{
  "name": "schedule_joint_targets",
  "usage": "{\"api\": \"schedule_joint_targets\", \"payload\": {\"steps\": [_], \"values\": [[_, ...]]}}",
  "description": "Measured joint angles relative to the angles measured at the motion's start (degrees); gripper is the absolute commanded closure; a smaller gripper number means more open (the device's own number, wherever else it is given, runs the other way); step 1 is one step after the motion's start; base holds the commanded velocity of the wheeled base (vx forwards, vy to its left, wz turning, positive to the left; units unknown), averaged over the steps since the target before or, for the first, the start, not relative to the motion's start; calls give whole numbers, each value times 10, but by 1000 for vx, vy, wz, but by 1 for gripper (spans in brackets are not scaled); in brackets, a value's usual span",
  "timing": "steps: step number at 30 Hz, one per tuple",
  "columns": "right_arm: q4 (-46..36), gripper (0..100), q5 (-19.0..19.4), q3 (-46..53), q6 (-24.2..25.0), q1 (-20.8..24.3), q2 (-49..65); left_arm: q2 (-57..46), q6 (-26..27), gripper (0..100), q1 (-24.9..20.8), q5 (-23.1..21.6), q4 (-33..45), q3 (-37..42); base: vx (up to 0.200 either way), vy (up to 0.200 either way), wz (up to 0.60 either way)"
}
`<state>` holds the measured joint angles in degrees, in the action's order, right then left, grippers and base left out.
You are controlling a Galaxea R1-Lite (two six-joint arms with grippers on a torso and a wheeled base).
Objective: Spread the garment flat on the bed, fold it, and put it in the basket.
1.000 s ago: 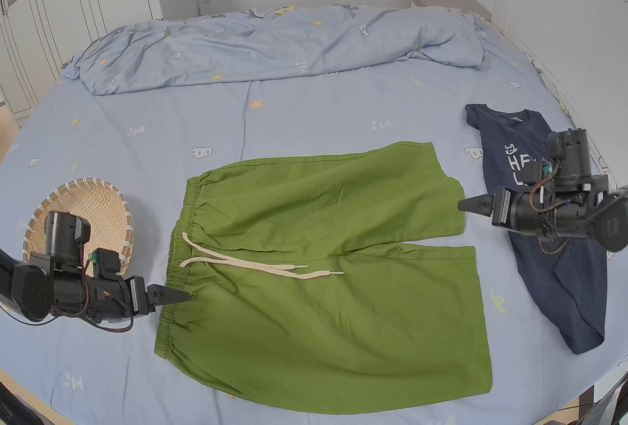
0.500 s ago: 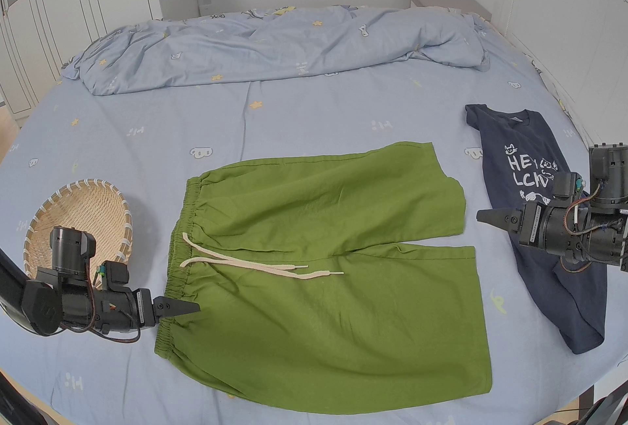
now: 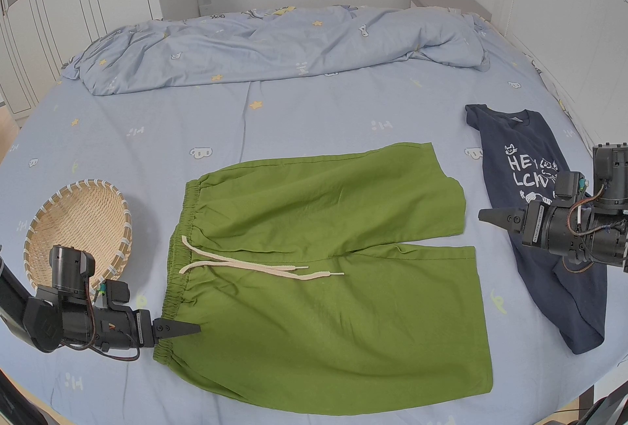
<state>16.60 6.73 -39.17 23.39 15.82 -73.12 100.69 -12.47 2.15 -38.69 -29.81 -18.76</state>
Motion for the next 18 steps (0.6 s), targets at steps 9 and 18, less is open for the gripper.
{"api": "schedule_joint_targets", "payload": {"steps": [9, 18], "values": [[1, 0, -1, 4, 0, 10, 0, -16, 2, 0, 9, 2, -8, 40, 0, 0, 0], [1, 0, -1, 5, 2, 11, 0, -19, 2, 0, 7, 2, -8, 51, 0, 0, 0]]}}
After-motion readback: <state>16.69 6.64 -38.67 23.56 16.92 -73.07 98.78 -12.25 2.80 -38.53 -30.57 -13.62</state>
